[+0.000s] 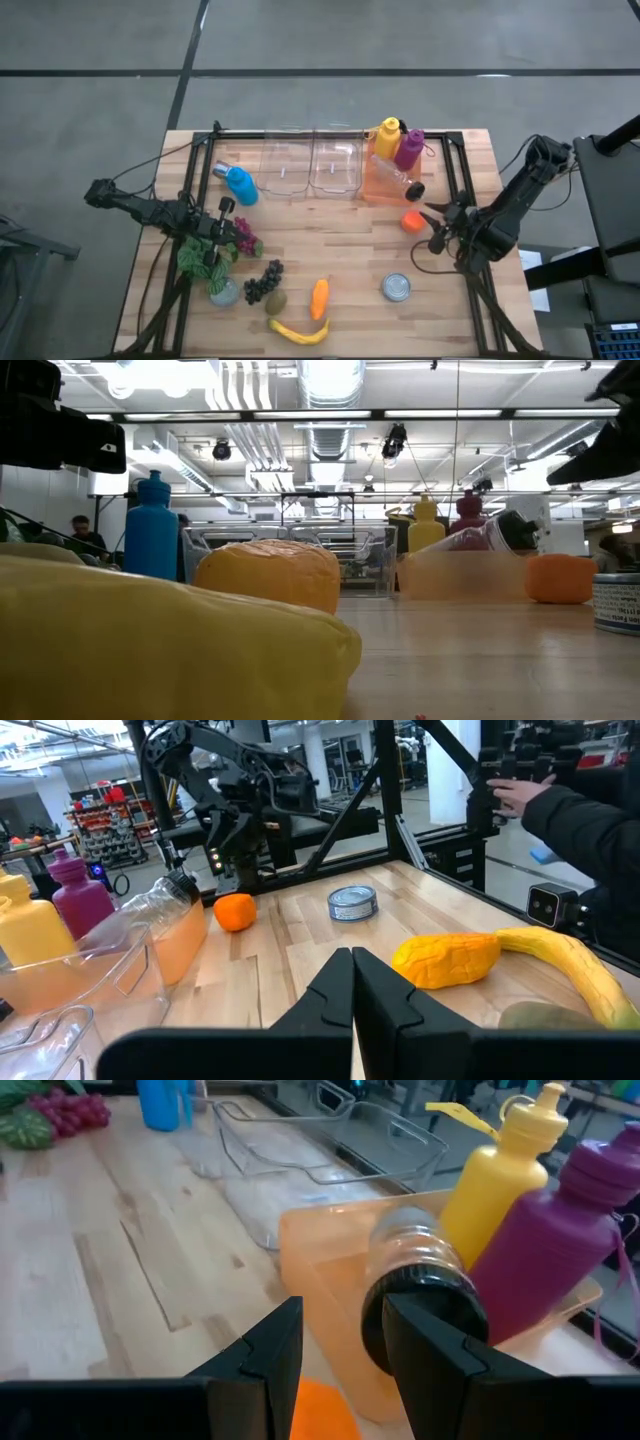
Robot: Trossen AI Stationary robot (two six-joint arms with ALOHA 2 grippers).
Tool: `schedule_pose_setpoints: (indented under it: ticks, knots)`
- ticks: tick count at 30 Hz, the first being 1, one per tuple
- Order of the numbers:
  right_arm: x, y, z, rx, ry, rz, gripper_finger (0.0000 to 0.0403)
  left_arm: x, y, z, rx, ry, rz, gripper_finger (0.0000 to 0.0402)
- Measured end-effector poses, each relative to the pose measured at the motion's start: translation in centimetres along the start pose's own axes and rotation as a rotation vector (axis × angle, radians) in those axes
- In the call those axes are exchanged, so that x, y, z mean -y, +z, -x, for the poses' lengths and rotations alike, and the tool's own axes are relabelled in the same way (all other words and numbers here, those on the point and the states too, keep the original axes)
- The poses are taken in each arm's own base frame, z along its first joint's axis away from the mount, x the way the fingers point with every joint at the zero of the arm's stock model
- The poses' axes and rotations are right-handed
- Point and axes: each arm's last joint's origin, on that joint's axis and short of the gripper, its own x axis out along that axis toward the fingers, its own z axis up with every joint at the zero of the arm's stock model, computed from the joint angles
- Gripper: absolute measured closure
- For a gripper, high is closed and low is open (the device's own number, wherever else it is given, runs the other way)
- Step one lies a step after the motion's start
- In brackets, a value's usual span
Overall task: Pick & Place Food Item
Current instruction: Put the transparent water bottle into the orange bin
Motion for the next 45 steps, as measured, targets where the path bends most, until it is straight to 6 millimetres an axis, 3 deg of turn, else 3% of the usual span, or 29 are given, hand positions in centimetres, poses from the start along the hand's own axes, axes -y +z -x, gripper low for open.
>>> schedule_pose_setpoints:
  ticks: [5, 11, 17, 30, 33, 36, 41, 45]
  knots:
    - [0.9, -0.3, 0.3, 0.052, 0.015, -0.074, 0.0266, 0.0, 0.0, 0.0, 0.0, 0.0, 0.0, 0.04]
    - [0.6, 1.0, 0.5, 0.239, 0.047, -0.208, 0.0266, 0.0, 0.0, 0.0, 0.0, 0.0, 0.0, 0.04]
    - [-1.2, 2.5, 0.9, 0.222, 0.045, -0.145, 0.0266, 0.0, 0.0, 0.0, 0.0, 0.0, 0.0, 0.04]
    - [-5.3, 9.0, 1.2, 0.212, 0.041, 0.067, 0.0266, 0.0, 0.0, 0.0, 0.0, 0.0, 0.0, 0.04]
    - [-4.7, 10.7, 1.4, 0.217, 0.008, 0.151, 0.0266, 0.0, 0.0, 0.0, 0.0, 0.0, 0.0, 0.04]
    - [-2.6, 12.1, 1.3, 0.19, -0.02, 0.112, 0.0266, 0.0, 0.0, 0.0, 0.0, 0.0, 0.0, 0.04]
    - [0.2, 12.1, 0.8, 0.097, 0.05, 0.075, 0.0266, 0.0, 0.0, 0.0, 0.0, 0.0, 0.0, 0.04]
    - [1.4, 11.0, 0.7, 0.1, 0.068, 0.095, 0.0266, 0.0, 0.0, 0.0, 0.0, 0.0, 0.0, 0.04]
